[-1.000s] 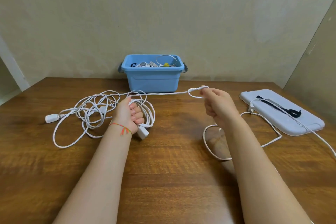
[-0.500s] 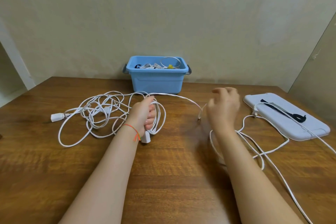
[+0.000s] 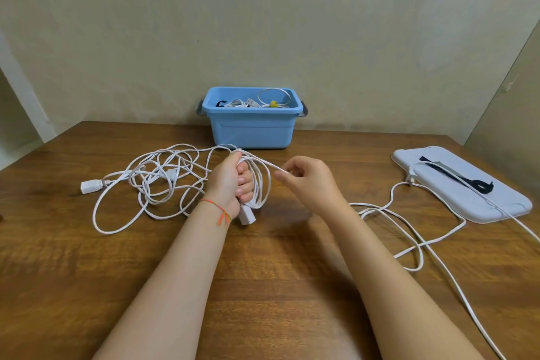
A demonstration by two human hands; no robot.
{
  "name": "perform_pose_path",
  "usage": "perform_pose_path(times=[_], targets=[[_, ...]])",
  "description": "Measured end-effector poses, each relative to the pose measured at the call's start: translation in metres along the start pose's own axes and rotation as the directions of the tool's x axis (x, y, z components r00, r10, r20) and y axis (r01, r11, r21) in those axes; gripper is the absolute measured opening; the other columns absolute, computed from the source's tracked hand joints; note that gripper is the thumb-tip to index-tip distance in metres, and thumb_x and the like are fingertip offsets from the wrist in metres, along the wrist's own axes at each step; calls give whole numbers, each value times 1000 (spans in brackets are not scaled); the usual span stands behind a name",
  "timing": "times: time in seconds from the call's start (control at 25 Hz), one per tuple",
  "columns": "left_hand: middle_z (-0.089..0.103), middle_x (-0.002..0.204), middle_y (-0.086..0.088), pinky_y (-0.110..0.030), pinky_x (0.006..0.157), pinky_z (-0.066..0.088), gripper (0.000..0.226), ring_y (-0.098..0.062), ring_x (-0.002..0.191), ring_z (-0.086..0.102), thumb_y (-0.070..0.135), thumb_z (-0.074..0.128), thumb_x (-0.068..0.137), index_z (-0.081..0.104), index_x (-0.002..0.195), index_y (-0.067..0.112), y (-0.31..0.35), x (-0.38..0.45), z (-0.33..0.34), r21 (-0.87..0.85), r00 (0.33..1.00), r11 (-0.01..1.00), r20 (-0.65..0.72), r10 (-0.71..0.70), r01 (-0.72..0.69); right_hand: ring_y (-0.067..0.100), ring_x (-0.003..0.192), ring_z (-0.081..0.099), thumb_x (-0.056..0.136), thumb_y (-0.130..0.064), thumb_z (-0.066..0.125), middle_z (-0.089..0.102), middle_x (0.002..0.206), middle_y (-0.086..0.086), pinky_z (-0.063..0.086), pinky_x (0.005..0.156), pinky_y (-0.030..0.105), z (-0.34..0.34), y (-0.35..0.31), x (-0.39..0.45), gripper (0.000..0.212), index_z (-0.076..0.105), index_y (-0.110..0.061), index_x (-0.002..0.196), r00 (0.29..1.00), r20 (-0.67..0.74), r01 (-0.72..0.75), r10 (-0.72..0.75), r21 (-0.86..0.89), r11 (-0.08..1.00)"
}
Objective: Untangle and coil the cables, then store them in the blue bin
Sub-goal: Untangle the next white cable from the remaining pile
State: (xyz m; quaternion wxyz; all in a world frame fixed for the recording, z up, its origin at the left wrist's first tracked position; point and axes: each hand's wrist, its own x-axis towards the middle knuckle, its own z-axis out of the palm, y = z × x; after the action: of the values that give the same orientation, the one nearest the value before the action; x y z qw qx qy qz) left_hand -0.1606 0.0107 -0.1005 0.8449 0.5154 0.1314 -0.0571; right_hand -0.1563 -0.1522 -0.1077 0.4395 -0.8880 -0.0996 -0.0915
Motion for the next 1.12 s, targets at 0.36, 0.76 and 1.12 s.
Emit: perform_pose_path(times=[0.36,0.76,1.12], targets=[[33,37,3,-14,33,24,66,-11,26,29,39,32,107,40,45,19,1,8,-12,-155,998,988,-51,-32,23,20,99,58,91,-28,67,59,99,-3,42,77,29,-34,34,13,5,67,-27,96,995,-2,-94,99,-331,939],[30,47,5,-20,39,20,32,-8,37,24,23,77,84,47,72,19,-14,11,2,309,991,942,15,130,-128,8,44,38,98,-33,60,46,48,-7,34,45,18,-38,14,2,27,77,-17,83,983,171,-96,69,152,984],[54,62,-4,-31,57,40,28,-18,57,49,42,81,74,63,70,20,-19,5,4,603,913,725,400,85,-332,12,44,25,99,-37,56,35,48,-5,21,42,23,-33,1,0,36,70,-8,84,932,362,-172,18,400,900]])
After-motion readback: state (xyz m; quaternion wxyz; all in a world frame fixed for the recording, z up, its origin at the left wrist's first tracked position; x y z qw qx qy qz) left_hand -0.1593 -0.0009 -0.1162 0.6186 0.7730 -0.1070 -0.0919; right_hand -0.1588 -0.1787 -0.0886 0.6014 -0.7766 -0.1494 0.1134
